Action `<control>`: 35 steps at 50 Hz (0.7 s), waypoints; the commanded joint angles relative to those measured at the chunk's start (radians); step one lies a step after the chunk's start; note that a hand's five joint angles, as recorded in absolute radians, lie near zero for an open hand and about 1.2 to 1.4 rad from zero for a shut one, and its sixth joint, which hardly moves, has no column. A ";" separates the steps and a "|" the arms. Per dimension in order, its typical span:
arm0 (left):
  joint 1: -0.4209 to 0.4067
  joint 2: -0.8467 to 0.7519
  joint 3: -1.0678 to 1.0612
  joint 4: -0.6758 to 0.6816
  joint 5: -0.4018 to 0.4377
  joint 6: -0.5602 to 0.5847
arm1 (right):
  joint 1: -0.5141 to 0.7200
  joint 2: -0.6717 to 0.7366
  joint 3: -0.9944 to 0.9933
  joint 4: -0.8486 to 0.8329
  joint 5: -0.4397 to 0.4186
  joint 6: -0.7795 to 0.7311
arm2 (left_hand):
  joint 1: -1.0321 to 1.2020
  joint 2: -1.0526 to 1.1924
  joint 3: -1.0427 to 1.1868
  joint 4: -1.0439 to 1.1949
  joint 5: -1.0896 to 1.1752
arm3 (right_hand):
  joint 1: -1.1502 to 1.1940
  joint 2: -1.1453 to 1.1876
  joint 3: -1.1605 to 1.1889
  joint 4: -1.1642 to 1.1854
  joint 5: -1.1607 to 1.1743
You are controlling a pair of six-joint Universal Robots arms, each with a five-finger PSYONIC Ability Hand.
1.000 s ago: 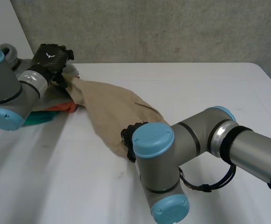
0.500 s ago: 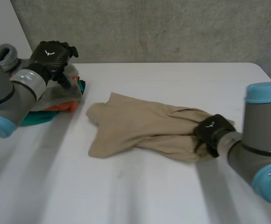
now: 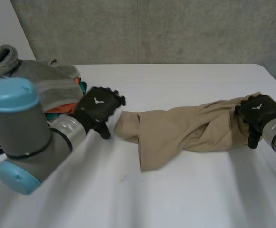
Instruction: Fold the laundry.
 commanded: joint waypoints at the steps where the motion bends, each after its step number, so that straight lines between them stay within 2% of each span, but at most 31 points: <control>1: -0.120 -0.046 0.041 0.002 -0.056 0.015 | -0.001 -0.102 -0.028 0.036 0.023 0.258 | 0.011 0.024 0.020 0.027 0.042 | -0.076 -0.027 -0.009 -0.013 0.010; 6: -0.157 -0.088 0.116 -0.024 -0.117 0.046 | -0.009 -0.051 -0.165 0.177 -0.037 0.289 | 0.017 0.030 0.026 0.033 0.048 | -0.076 -0.027 -0.009 -0.013 0.010; 13: -0.180 -0.065 0.164 -0.060 -0.191 0.033 | -0.033 0.131 -0.510 0.489 -0.087 0.292 | 0.014 0.027 0.023 0.030 0.045 | -0.059 -0.010 0.008 0.005 0.028; 14: -0.180 -0.062 0.162 -0.060 -0.192 0.032 | -0.033 0.151 -0.551 0.530 -0.090 0.290 | 0.014 0.027 0.023 0.030 0.045 | -0.018 0.031 0.049 0.045 0.069; 16: -0.182 -0.051 0.162 -0.060 -0.191 0.027 | -0.035 0.197 -0.663 0.656 -0.099 0.292 | 0.011 0.024 0.020 0.027 0.042 | 0.304 0.353 0.371 0.368 0.391; 18: -0.180 -0.042 0.158 -0.064 -0.192 0.026 | -0.039 0.222 -0.741 0.777 -0.124 0.295 | 0.005 0.018 0.014 0.021 0.036 | 0.469 0.518 0.536 0.532 0.555; 21: -0.176 -0.039 0.153 -0.064 -0.191 0.026 | -0.048 0.224 -0.781 0.868 -0.158 0.290 | 0.002 0.016 0.011 0.018 0.033 | 0.610 0.659 0.677 0.674 0.697; 24: -0.162 -0.031 0.144 -0.064 -0.189 0.026 | -0.071 0.214 -0.803 0.865 -0.201 0.298 | 0.000 0.013 0.008 0.015 0.030 | 0.631 0.680 0.698 0.695 0.718; 28: -0.147 -0.028 0.144 -0.064 -0.182 0.026 | -0.085 0.231 -0.820 0.737 -0.207 0.337 | -0.003 0.010 0.005 0.012 0.027 | 0.092 0.142 0.160 0.156 0.179; 35: -0.142 -0.011 0.142 -0.066 -0.179 0.020 | -0.056 0.364 -0.847 0.468 -0.115 0.362 | -0.003 0.010 0.005 0.012 0.027 | 0.047 0.096 0.114 0.110 0.134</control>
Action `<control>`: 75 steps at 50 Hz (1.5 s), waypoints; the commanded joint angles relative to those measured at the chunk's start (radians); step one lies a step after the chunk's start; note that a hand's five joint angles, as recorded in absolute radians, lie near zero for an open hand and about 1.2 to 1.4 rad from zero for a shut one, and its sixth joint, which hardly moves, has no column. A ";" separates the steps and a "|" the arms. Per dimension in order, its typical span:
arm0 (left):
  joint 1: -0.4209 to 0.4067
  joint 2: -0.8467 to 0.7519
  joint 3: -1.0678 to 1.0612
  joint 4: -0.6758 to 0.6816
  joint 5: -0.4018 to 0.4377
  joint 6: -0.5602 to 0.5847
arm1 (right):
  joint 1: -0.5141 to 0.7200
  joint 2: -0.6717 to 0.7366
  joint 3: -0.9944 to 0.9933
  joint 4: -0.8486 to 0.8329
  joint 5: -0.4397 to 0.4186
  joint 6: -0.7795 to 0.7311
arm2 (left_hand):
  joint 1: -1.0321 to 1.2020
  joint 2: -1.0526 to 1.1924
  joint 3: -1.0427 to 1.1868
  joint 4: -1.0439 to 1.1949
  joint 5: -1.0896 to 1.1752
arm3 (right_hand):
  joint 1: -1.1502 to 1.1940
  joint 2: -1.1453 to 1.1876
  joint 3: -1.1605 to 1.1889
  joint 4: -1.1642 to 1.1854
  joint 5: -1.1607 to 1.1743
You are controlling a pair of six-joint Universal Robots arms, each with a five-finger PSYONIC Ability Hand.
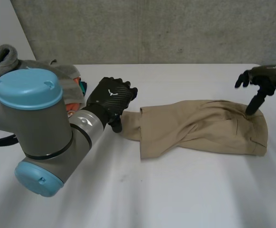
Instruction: Fold the laundry.
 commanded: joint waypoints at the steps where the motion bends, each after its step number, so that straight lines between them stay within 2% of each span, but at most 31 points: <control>1: 0.005 0.020 -0.004 -0.003 0.004 -0.008 | 0.027 0.136 -0.031 -0.275 0.090 0.022 | -0.003 0.010 0.005 0.012 0.028 | -0.011 -0.019 -0.013 -0.002 0.013; 8: 0.010 0.070 -0.025 -0.003 0.005 -0.039 | 0.061 0.339 -0.167 -0.291 0.141 0.006 | -0.009 0.004 -0.001 0.006 0.022 | -0.050 -0.057 -0.052 -0.040 -0.025; 19: 0.039 0.095 -0.044 -0.003 0.019 -0.053 | 0.073 0.512 -0.269 -0.315 0.193 -0.017 | -0.009 0.004 -0.001 0.006 0.022 | -0.053 -0.060 -0.055 -0.043 -0.028; 21: 0.044 0.095 -0.045 -0.003 0.019 -0.053 | 0.073 0.525 -0.277 -0.337 0.208 -0.025 | -0.009 0.004 -0.001 0.006 0.022 | 0.117 0.109 0.115 0.126 0.141; 22: 0.045 0.095 -0.045 -0.003 0.019 -0.053 | 0.073 0.526 -0.278 -0.343 0.208 -0.025 | -0.009 0.004 -0.001 0.006 0.022 | 0.327 0.320 0.325 0.336 0.352; 23: 0.048 0.095 -0.047 -0.003 0.019 -0.054 | 0.073 0.523 -0.283 -0.344 0.213 -0.025 | -0.009 0.004 -0.001 0.006 0.022 | 0.986 0.979 0.984 0.996 1.011; 24: 0.048 0.095 -0.047 -0.003 0.019 -0.054 | 0.075 0.514 -0.283 -0.341 0.216 -0.024 | -0.009 0.004 -0.001 0.006 0.022 | 0.993 0.986 0.991 1.002 1.018; 26: 0.051 0.093 -0.044 -0.003 0.019 -0.054 | 0.078 0.479 -0.267 -0.320 0.217 -0.014 | -0.009 0.004 -0.001 0.006 0.022 | 0.993 0.986 0.991 1.002 1.018; 30: 0.059 0.078 -0.012 0.005 0.025 -0.050 | 0.116 0.237 -0.094 -0.255 0.174 0.025 | -0.015 -0.002 -0.007 0.000 0.016 | 0.993 0.986 0.991 1.002 1.018; 31: 0.059 0.066 0.011 0.006 0.025 -0.048 | 0.130 0.123 -0.015 -0.275 0.136 0.027 | -0.021 -0.008 -0.012 -0.005 0.010 | 0.993 0.986 0.991 1.002 1.018; 34: 0.059 0.037 0.059 0.002 0.022 -0.053 | 0.153 -0.044 0.120 -0.320 0.066 0.032 | -0.030 -0.017 -0.021 -0.014 0.001 | 0.993 0.986 0.991 1.002 1.018; 35: 0.060 0.011 0.094 0.000 0.018 -0.053 | 0.164 -0.132 0.203 -0.358 0.018 0.029 | -0.036 -0.023 -0.027 -0.020 -0.005 | 0.993 0.986 0.991 1.002 1.018; 42: 0.053 -0.129 0.250 -0.030 -0.019 -0.063 | 0.224 -0.461 0.481 -0.430 -0.126 0.029 | -0.153 -0.140 -0.144 -0.137 -0.122 | 0.993 0.986 0.991 1.002 1.018; 46: 0.034 -0.211 0.318 -0.073 -0.018 -0.103 | 0.242 -0.585 0.561 -0.430 -0.160 0.033 | -0.203 -0.190 -0.194 -0.187 -0.172 | 0.993 0.986 0.991 1.002 1.018; 54: -0.010 -0.347 0.398 -0.136 -0.001 -0.177 | 0.245 -0.670 0.599 -0.404 -0.175 0.064 | -0.209 -0.196 -0.200 -0.193 -0.178 | 0.993 0.986 0.991 1.002 1.018; 57: -0.016 -0.379 0.435 -0.136 -0.018 -0.181 | 0.247 -0.673 0.599 -0.392 -0.186 0.068 | -0.110 -0.097 -0.101 -0.094 -0.079 | 0.993 0.986 0.991 1.002 1.018; 60: -0.013 -0.408 0.487 -0.148 -0.048 -0.180 | 0.239 -0.667 0.599 -0.396 -0.182 0.062 | 0.845 0.858 0.853 0.860 0.875 | 0.993 0.986 0.991 1.002 1.018; 61: -0.012 -0.411 0.498 -0.155 -0.058 -0.180 | 0.235 -0.659 0.596 -0.401 -0.180 0.061 | 0.996 1.009 1.004 1.011 1.027 | 0.993 0.986 0.991 1.002 1.018; 65: 0.013 -0.375 0.559 -0.178 -0.122 -0.174 | 0.192 -0.566 0.575 -0.479 -0.156 0.036 | 0.997 1.010 1.006 1.013 1.028 | 0.993 0.986 0.991 1.002 1.018; 68: 0.048 -0.307 0.620 -0.132 -0.150 -0.154 | 0.175 -0.448 0.503 -0.637 -0.088 0.015 | 0.997 1.010 1.006 1.013 1.028 | 0.993 0.986 0.991 1.002 1.018; 73: 0.097 -0.175 0.714 0.128 -0.130 -0.157 | 0.219 -0.275 0.287 -0.945 0.132 0.010 | 0.997 1.010 1.006 1.013 1.028 | 0.993 0.986 0.991 1.002 1.018; 75: 0.103 -0.143 0.712 0.202 -0.117 -0.163 | 0.236 -0.239 0.239 -1.036 0.179 0.009 | 0.997 1.010 1.006 1.013 1.028 | 0.993 0.986 0.991 1.002 1.018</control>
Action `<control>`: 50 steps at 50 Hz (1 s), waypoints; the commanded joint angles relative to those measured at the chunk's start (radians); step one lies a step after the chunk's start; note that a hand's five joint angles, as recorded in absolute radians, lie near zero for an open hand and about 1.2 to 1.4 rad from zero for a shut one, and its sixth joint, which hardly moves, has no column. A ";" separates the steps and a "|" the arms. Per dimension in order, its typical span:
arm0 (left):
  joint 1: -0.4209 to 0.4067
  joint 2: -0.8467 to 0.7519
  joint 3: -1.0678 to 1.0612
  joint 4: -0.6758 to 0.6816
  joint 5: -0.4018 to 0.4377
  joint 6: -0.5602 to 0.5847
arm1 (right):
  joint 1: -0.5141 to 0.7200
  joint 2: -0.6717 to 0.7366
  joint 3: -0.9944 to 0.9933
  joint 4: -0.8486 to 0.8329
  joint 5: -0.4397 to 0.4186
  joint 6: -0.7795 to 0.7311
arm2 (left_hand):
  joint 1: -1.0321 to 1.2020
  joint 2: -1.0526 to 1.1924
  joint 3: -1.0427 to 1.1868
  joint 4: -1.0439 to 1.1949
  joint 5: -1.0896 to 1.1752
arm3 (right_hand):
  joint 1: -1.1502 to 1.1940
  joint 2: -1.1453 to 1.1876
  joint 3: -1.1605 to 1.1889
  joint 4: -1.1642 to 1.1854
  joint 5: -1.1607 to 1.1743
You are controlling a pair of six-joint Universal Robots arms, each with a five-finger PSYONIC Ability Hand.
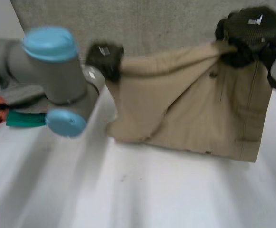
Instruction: Fold the laundry.
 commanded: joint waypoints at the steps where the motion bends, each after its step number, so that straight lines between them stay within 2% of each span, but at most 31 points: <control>1: 0.051 0.169 0.069 0.312 0.028 -0.007 | 0.051 0.201 -0.246 -0.403 0.240 -0.009 | 0.234 0.204 0.213 0.201 0.257 | 0.301 0.230 0.203 0.195 0.246; 2: 0.054 0.192 0.055 0.364 0.037 -0.007 | 0.058 0.211 -0.270 -0.474 0.251 -0.002 | 0.234 0.204 0.213 0.201 0.257 | 0.301 0.230 0.203 0.195 0.246; 4: 0.058 0.212 0.029 0.390 0.040 -0.009 | 0.066 0.208 -0.270 -0.516 0.251 0.008 | 0.234 0.204 0.213 0.201 0.257 | 0.301 0.230 0.203 0.195 0.246; 9: 0.088 0.271 -0.142 0.381 0.040 -0.007 | 0.095 0.180 -0.182 -0.501 0.233 0.051 | 0.234 0.204 0.213 0.201 0.257 | 0.301 0.230 0.203 0.195 0.246; 13: 0.100 0.337 -0.386 0.384 0.048 -0.006 | 0.108 0.131 -0.006 -0.448 0.211 0.071 | 0.234 0.204 0.213 0.201 0.257 | 0.301 0.230 0.203 0.195 0.246; 19: 0.098 0.402 -0.782 0.395 0.098 0.002 | 0.094 0.067 0.352 -0.386 0.164 0.018 | 0.234 0.204 0.213 0.201 0.257 | 0.301 0.230 0.203 0.195 0.246; 23: 0.089 0.377 -0.963 0.410 0.144 0.020 | 0.072 0.111 0.536 -0.375 0.110 -0.033 | 0.234 0.204 0.213 0.201 0.257 | 0.301 0.230 0.203 0.195 0.246; 24: 0.083 0.350 -1.007 0.419 0.157 0.046 | 0.069 0.163 0.571 -0.378 0.095 -0.057 | 0.234 0.204 0.213 0.201 0.257 | 0.248 0.177 0.151 0.142 0.193; 27: 0.071 0.313 -1.037 0.419 0.161 0.098 | 0.065 0.230 0.582 -0.368 0.088 -0.119 | 0.234 0.204 0.213 0.201 0.257 | -0.019 -0.090 -0.116 -0.125 -0.074; 28: 0.065 0.301 -1.046 0.415 0.157 0.131 | 0.063 0.253 0.579 -0.349 0.103 -0.157 | 0.234 0.204 0.213 0.201 0.257 | -0.252 -0.323 -0.350 -0.358 -0.307; 30: 0.065 0.301 -1.051 0.409 0.149 0.155 | 0.062 0.246 0.570 -0.317 0.131 -0.186 | 0.234 0.204 0.213 0.201 0.257 | -0.494 -0.565 -0.592 -0.600 -0.549; 33: 0.069 0.339 -1.052 0.397 0.140 0.166 | 0.065 0.188 0.532 -0.233 0.189 -0.194 | 0.234 0.204 0.213 0.201 0.257 | -0.612 -0.683 -0.710 -0.718 -0.667; 36: 0.069 0.399 -1.058 0.372 0.144 0.158 | 0.063 0.110 0.503 -0.138 0.200 -0.179 | 0.234 0.204 0.213 0.201 0.257 | -0.674 -0.745 -0.772 -0.780 -0.729; 39: 0.068 0.432 -1.069 0.349 0.148 0.152 | 0.052 0.064 0.472 -0.054 0.176 -0.162 | 0.234 0.204 0.213 0.201 0.257 | -0.707 -0.777 -0.804 -0.813 -0.761; 45: 0.074 0.436 -1.077 0.334 0.148 0.149 | 0.046 0.106 0.420 0.007 0.137 -0.160 | 0.234 0.204 0.213 0.201 0.257 | -0.692 -0.763 -0.789 -0.798 -0.747; 50: 0.082 0.440 -1.071 0.332 0.143 0.142 | 0.069 0.192 0.388 0.027 0.142 -0.266 | 0.234 0.204 0.213 0.201 0.257 | -0.651 -0.722 -0.748 -0.757 -0.706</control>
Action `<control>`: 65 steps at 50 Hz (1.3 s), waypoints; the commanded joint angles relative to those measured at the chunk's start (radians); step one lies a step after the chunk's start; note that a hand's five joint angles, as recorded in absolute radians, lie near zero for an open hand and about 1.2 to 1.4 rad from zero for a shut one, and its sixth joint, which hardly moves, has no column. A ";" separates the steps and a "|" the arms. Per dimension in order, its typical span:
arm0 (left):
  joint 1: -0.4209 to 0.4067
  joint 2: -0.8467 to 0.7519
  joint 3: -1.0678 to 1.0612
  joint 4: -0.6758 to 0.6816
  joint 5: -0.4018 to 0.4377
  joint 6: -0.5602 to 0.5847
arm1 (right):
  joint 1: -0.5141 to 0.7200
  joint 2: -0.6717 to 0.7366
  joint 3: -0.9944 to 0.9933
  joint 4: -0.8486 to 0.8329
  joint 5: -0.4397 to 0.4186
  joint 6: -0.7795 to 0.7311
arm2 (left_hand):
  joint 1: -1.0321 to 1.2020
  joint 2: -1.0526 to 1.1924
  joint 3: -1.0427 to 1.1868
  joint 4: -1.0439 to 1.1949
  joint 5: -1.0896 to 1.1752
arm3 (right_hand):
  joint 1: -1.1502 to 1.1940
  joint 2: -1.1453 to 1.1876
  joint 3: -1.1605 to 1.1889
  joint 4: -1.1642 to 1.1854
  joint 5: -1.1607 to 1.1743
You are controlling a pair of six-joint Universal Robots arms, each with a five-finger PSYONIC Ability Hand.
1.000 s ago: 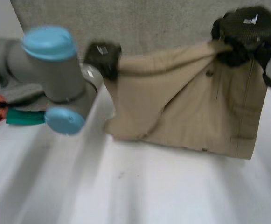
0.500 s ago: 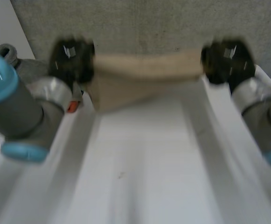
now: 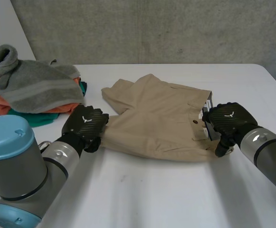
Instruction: Fold the laundry.
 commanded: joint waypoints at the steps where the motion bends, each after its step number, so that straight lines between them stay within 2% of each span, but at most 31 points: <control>1: 0.012 0.004 0.005 -0.006 -0.006 -0.016 | 0.022 0.112 -0.049 0.038 -0.011 -0.122 | 0.234 0.203 0.212 0.201 0.238 | 0.048 0.043 0.051 0.066 0.090; 4: 0.012 0.004 0.012 -0.011 -0.006 -0.031 | 0.022 0.144 -0.048 0.047 -0.011 -0.182 | 0.234 0.203 0.212 0.201 0.238 | 0.101 0.096 0.104 0.118 0.143; 9: 0.013 0.002 0.012 -0.021 -0.006 -0.051 | 0.017 0.187 -0.055 0.032 -0.009 -0.185 | 0.234 0.203 0.212 0.201 0.238 | 0.148 0.143 0.151 0.165 0.190; 13: 0.015 0.004 0.003 -0.037 -0.001 -0.063 | 0.010 0.212 -0.067 0.003 -0.003 -0.176 | 0.234 0.203 0.212 0.201 0.238 | 0.520 0.515 0.522 0.537 0.562; 14: 0.016 0.004 -0.004 -0.046 0.001 -0.062 | 0.007 0.212 -0.064 -0.007 0.002 -0.168 | 0.234 0.203 0.212 0.201 0.238 | 0.916 0.911 0.919 0.934 0.958; 15: 0.018 0.005 -0.009 -0.052 0.002 -0.062 | 0.007 0.209 -0.063 -0.008 0.006 -0.162 | 0.234 0.203 0.212 0.201 0.238 | 0.993 0.988 0.996 1.011 1.035; 19: 0.013 0.025 -0.044 -0.109 0.023 -0.046 | 0.013 0.165 -0.023 0.015 0.023 -0.147 | 0.234 0.203 0.212 0.201 0.238 | 0.994 0.989 0.997 1.011 1.036; 23: 0.003 0.083 -0.103 -0.253 0.057 0.024 | 0.011 0.019 0.069 0.117 0.012 -0.197 | 0.234 0.203 0.212 0.201 0.238 | 0.994 0.989 0.997 1.011 1.036; 26: -0.017 0.129 -0.143 -0.458 0.079 0.124 | -0.028 -0.073 0.145 0.348 -0.006 -0.400 | 0.234 0.203 0.212 0.201 0.238 | 0.994 0.989 0.997 1.011 1.036; 30: -0.034 0.134 -0.137 -0.688 0.071 0.194 | -0.111 -0.075 0.149 0.513 -0.018 -0.596 | 0.234 0.203 0.212 0.201 0.238 | 0.994 0.989 0.997 1.011 1.036; 33: -0.039 0.122 -0.101 -0.805 0.065 0.225 | -0.118 -0.073 0.117 0.552 -0.026 -0.634 | 0.234 0.203 0.212 0.201 0.238 | 0.994 0.989 0.997 1.011 1.036; 38: -0.063 0.071 0.011 -0.770 0.040 0.222 | -0.113 -0.049 0.063 0.532 -0.028 -0.552 | 0.234 0.203 0.212 0.201 0.238 | 0.994 0.989 0.997 1.011 1.036; 44: -0.092 -0.039 0.196 -0.677 -0.039 0.219 | -0.104 -0.007 -0.012 0.490 -0.057 -0.451 | 0.234 0.203 0.212 0.201 0.238 | 0.994 0.989 0.997 1.011 1.036; 47: -0.094 -0.125 0.331 -0.609 -0.082 0.225 | -0.095 0.031 -0.083 0.400 -0.049 -0.343 | 0.234 0.203 0.212 0.201 0.238 | 0.994 0.989 0.997 1.011 1.036; 54: -0.065 -0.404 0.739 -0.388 -0.159 0.286 | -0.073 0.186 -0.244 0.117 0.044 -0.136 | 0.234 0.203 0.212 0.201 0.238 | 0.994 0.989 0.997 1.011 1.036; 59: -0.056 -0.654 1.046 -0.284 -0.115 0.325 | -0.041 0.321 -0.319 -0.132 0.132 -0.147 | 0.234 0.203 0.212 0.201 0.238 | 0.994 0.989 0.997 1.011 1.036; 62: -0.063 -0.743 1.146 -0.253 -0.095 0.331 | -0.026 0.385 -0.337 -0.255 0.155 -0.167 | 0.234 0.203 0.212 0.201 0.238 | 0.994 0.989 0.997 1.011 1.036; 63: -0.069 -0.775 1.178 -0.232 -0.084 0.331 | -0.018 0.414 -0.342 -0.310 0.166 -0.183 | 0.098 0.067 0.075 0.064 0.102 | 0.624 0.620 0.627 0.642 0.666; 64: -0.074 -0.786 1.187 -0.219 -0.084 0.328 | -0.013 0.425 -0.345 -0.326 0.170 -0.191 | -0.214 -0.246 -0.237 -0.248 -0.210 | 0.307 0.302 0.310 0.324 0.349; 65: -0.079 -0.796 1.193 -0.201 -0.084 0.325 | -0.009 0.434 -0.347 -0.347 0.179 -0.200 | -0.627 -0.659 -0.650 -0.661 -0.623 | -0.068 -0.073 -0.066 -0.051 -0.027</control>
